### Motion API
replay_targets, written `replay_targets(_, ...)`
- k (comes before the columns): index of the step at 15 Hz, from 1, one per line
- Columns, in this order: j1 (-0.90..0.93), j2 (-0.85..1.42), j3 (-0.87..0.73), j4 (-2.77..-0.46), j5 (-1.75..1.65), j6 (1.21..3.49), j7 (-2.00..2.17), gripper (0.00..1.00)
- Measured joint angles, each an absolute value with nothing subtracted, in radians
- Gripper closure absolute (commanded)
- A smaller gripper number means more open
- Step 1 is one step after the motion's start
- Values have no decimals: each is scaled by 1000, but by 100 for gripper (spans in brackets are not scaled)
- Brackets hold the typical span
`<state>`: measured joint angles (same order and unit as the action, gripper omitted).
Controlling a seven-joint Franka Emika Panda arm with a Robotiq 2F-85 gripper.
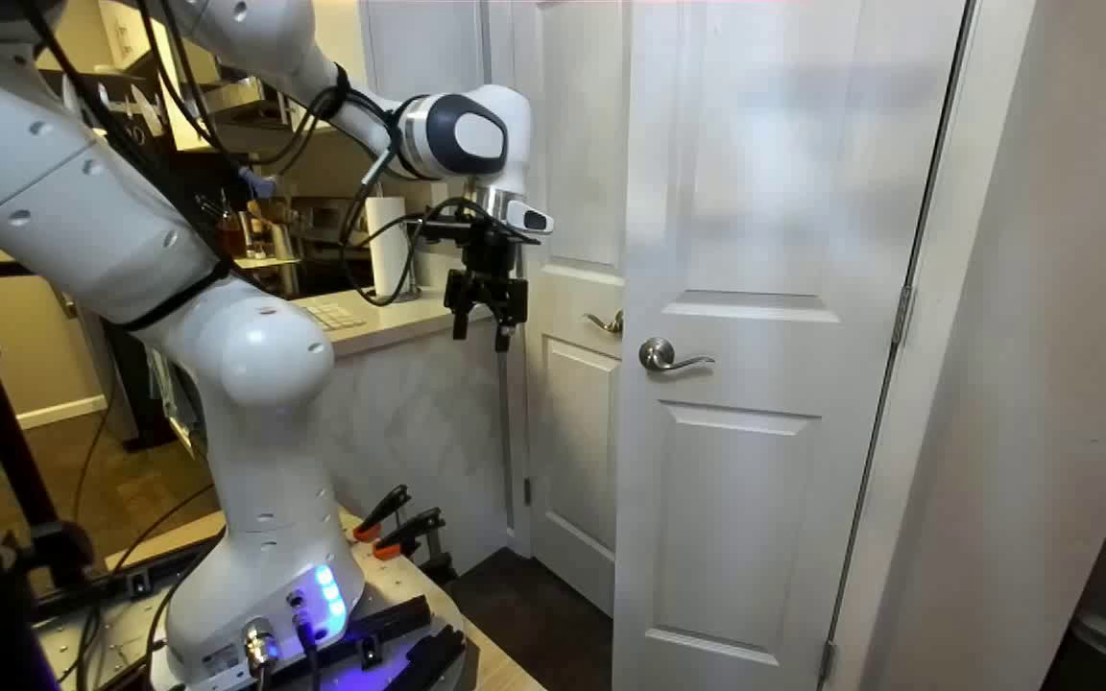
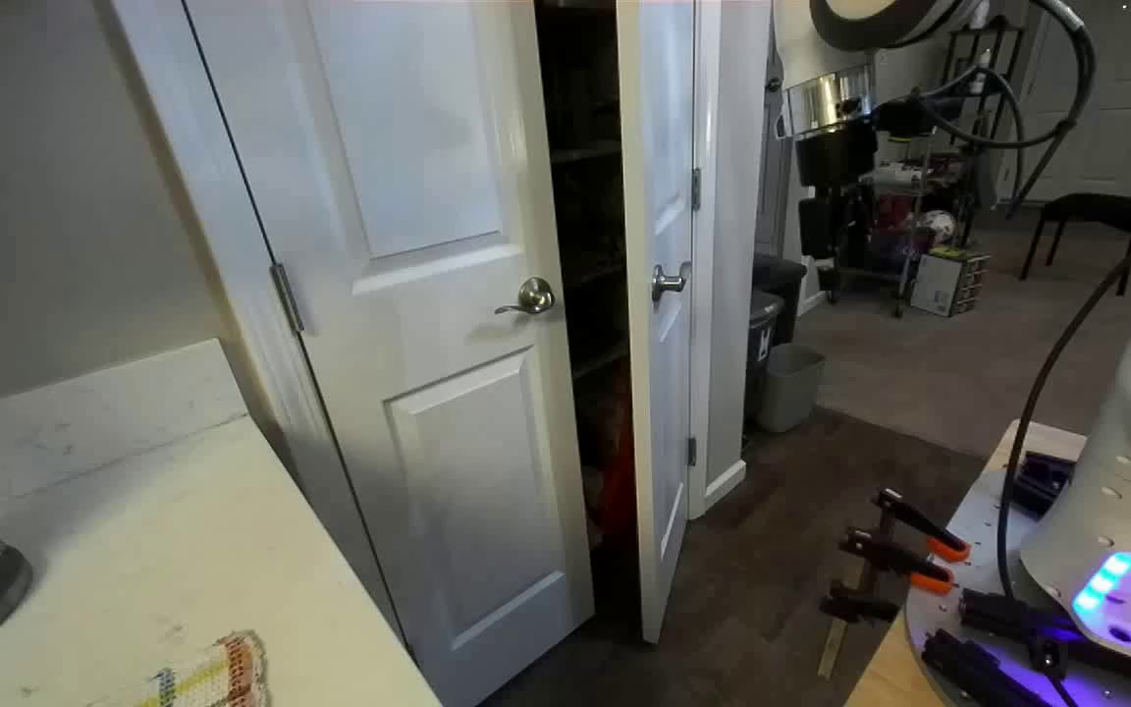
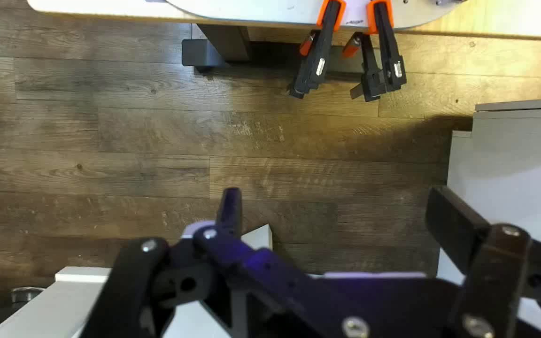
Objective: Open the door on the right
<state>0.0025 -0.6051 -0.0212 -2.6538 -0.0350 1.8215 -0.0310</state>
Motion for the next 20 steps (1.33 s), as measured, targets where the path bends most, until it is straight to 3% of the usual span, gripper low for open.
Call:
replay_targets(13, 13, -595, -10, -2647, -35, 1825, -31, 0)
replay_targets(20, 134, -430, 69, -2515, -35, 1931, -48, 0)
